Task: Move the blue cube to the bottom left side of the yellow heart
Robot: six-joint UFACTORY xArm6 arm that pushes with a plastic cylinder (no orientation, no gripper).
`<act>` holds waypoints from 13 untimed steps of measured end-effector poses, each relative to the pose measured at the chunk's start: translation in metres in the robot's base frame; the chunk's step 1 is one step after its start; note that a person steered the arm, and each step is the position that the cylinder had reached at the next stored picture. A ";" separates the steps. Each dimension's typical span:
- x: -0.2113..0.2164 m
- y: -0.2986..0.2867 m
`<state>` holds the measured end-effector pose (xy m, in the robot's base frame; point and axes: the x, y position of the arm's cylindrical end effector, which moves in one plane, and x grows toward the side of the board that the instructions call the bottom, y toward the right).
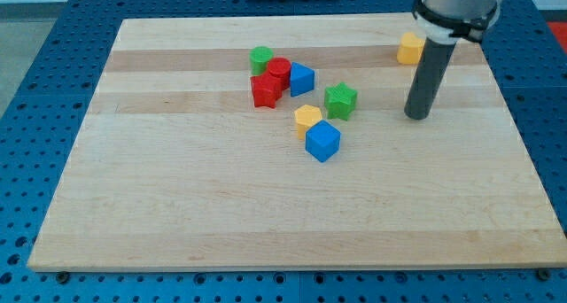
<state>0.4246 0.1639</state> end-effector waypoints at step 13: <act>0.019 -0.081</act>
<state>0.4441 0.0833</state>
